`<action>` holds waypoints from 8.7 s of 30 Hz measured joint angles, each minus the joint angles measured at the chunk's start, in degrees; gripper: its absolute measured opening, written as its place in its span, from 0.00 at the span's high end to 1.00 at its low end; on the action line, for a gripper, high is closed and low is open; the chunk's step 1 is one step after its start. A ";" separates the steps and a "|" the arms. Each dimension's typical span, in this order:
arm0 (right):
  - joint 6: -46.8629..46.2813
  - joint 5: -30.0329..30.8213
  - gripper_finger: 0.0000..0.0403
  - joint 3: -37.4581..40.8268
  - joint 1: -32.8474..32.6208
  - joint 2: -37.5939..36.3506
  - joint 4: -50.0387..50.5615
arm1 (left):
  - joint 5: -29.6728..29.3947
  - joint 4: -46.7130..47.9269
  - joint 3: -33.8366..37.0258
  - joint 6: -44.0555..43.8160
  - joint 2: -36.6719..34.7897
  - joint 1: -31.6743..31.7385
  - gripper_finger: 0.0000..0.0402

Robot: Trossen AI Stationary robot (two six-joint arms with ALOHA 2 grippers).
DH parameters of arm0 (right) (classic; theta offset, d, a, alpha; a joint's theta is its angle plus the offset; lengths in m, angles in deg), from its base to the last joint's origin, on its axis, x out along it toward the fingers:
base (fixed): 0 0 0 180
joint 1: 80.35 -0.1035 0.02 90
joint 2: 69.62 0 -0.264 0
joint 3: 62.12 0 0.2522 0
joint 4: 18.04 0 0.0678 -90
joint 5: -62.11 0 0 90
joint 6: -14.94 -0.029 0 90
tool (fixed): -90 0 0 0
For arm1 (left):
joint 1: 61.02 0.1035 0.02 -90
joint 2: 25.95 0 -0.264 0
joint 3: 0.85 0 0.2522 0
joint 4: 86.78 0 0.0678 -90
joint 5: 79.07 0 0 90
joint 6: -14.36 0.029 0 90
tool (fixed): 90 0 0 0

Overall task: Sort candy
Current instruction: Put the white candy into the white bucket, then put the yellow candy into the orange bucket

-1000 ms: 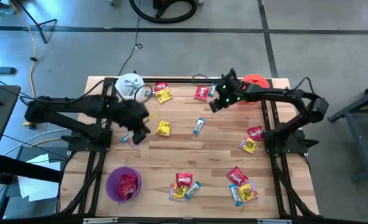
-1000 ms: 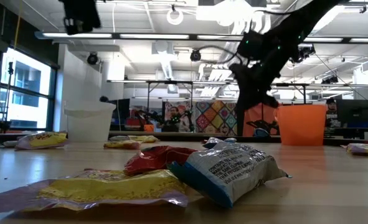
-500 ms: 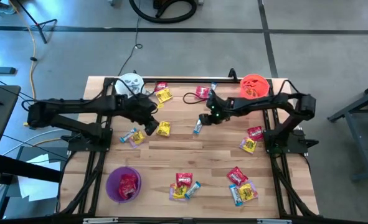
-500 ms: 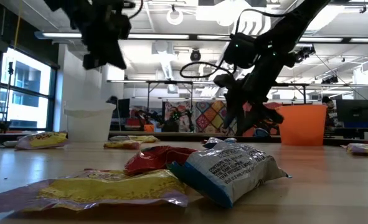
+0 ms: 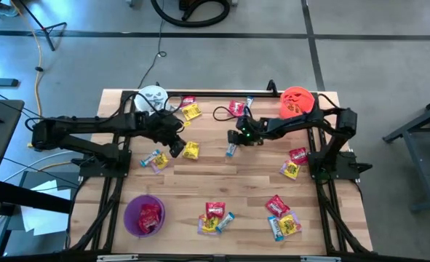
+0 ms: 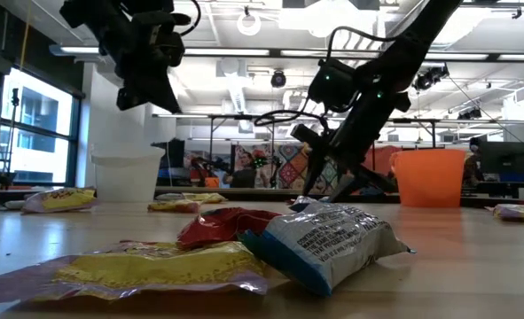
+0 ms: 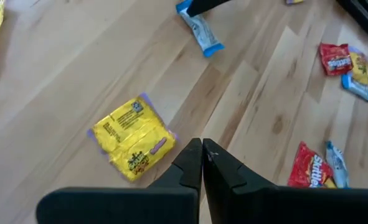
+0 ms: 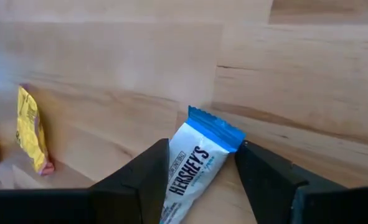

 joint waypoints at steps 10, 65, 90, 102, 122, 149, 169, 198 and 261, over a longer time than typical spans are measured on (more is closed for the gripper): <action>4.59 4.26 0.96 0.15 0.14 0.45 -4.92 | -0.91 -5.02 0.00 0.39 0.02 0.11 1.00; 27.99 12.91 1.00 -20.76 -4.43 -11.55 -17.83 | -3.06 -49.60 -0.07 -9.69 6.88 6.43 0.89; 30.84 12.88 0.56 -24.64 -2.95 -11.55 -15.39 | -4.04 -31.98 -0.17 0.37 -2.58 15.22 1.00; 33.52 12.37 0.57 -26.53 -2.37 -11.55 -8.58 | -1.76 19.85 -12.02 10.56 -2.33 38.50 1.00; 33.52 9.23 0.64 -26.56 -2.40 -11.55 -7.99 | -2.69 32.45 -26.33 29.67 31.01 51.04 0.99; 27.94 -2.69 0.43 -26.62 -3.44 3.76 9.29 | -3.89 16.56 -11.10 15.19 -7.27 33.53 0.69; 14.21 -6.01 0.43 -26.62 -6.20 20.19 -8.26 | -4.46 2.91 6.86 4.34 -34.17 24.09 0.70; 27.11 -11.11 1.00 -53.77 -3.22 26.22 9.82 | -4.31 2.56 6.84 6.03 -34.12 23.72 0.70; 49.75 22.45 0.59 -26.71 36.04 -17.72 63.23 | -4.00 2.17 6.84 7.35 -33.97 23.45 0.70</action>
